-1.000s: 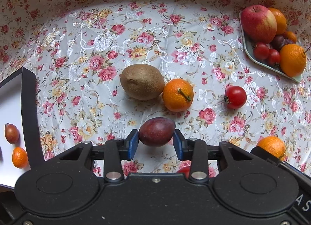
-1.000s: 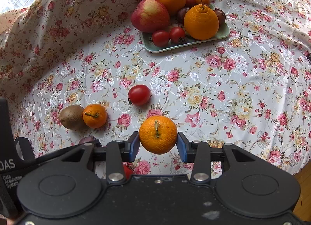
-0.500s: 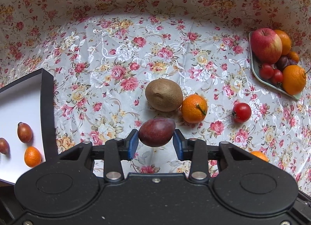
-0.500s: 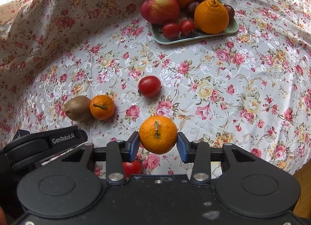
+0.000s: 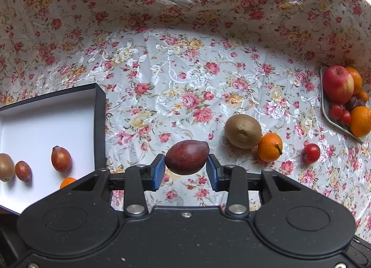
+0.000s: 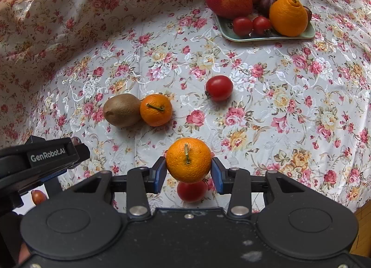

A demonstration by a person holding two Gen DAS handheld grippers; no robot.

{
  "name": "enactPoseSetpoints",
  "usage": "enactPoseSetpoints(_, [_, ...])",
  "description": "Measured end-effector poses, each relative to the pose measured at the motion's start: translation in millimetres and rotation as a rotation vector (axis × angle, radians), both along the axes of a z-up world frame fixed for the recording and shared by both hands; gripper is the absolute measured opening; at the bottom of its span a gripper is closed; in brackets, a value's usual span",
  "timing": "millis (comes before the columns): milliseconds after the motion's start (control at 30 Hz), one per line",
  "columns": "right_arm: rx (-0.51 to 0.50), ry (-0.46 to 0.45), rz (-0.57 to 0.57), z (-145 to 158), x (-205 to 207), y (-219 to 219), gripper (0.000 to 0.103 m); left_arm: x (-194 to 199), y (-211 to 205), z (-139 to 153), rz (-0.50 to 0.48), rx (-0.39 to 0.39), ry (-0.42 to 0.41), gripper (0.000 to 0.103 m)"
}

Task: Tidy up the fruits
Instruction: 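Lift and carry the plum and mandarin over the white box with both grippers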

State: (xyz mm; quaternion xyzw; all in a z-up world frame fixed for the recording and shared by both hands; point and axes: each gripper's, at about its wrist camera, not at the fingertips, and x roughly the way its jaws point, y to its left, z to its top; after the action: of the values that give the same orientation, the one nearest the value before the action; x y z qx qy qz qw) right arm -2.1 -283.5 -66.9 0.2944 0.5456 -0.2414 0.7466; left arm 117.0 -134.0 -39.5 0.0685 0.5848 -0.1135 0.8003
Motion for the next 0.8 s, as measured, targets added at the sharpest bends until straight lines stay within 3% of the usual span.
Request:
enactPoseSetpoints(400, [-0.006, -0.010, 0.125, 1, 37, 53, 0.042, 23, 67, 14, 0.117, 0.003, -0.045, 0.047])
enactPoseSetpoints(800, [-0.039, -0.095, 0.293, 8, 67, 119, 0.042, 43, 146, 22, 0.256, 0.052, -0.104, 0.047])
